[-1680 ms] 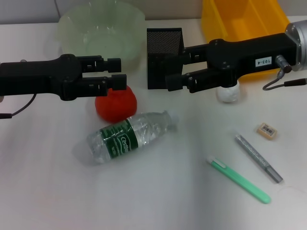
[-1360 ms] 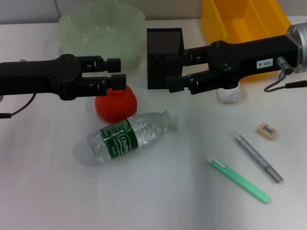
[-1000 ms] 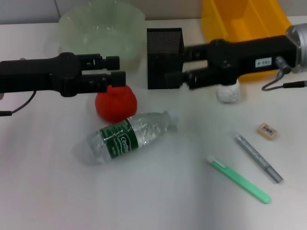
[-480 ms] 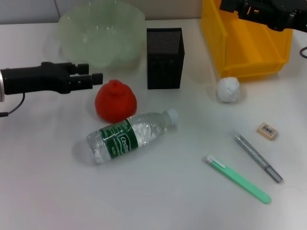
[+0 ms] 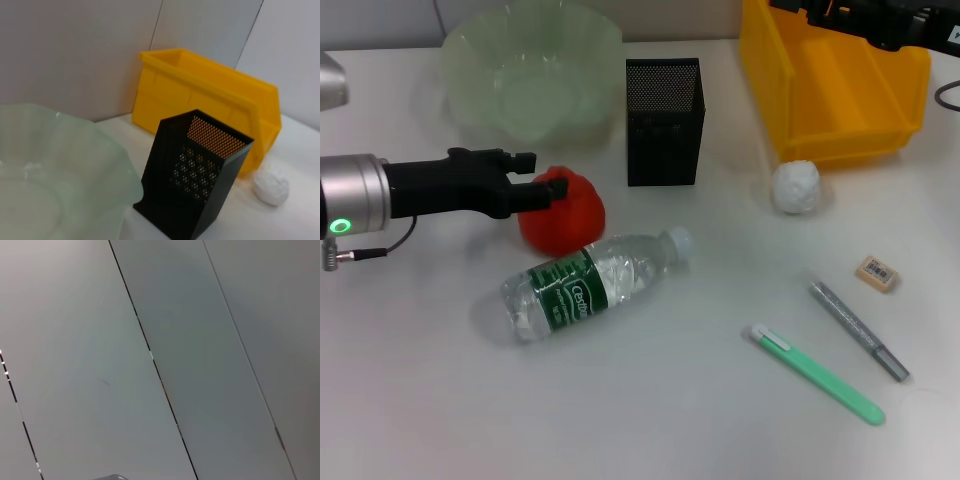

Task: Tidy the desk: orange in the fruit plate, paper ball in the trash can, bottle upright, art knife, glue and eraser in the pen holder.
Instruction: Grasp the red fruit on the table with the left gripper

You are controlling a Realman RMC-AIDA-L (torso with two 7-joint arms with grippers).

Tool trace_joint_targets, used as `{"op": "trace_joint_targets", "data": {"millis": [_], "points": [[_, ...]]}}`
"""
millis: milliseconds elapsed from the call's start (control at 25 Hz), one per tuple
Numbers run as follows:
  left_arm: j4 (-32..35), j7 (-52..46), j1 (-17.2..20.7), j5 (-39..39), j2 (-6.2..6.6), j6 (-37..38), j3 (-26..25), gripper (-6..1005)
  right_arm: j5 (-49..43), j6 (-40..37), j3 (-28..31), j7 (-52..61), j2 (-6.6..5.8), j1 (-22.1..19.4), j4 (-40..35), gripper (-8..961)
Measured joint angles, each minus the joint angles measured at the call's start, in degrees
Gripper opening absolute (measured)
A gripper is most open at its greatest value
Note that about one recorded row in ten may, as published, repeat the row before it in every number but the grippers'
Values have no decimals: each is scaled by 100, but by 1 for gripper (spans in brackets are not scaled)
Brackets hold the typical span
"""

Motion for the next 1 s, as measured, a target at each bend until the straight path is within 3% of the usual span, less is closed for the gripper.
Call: {"op": "trace_joint_targets", "data": {"millis": [360,760,1000], "points": [[-66,100,-56,-57,-77,-810,702,634,0,2,-13,-3,44,15,3,751],[-203,109,-238,-73,-91,-1001,796,627,0,82,-9,-14,59,15,77,750],[-198,116,-264,-76,-89,-1139,916,512,0,151,-6,-24,59,15,140,750]]}}
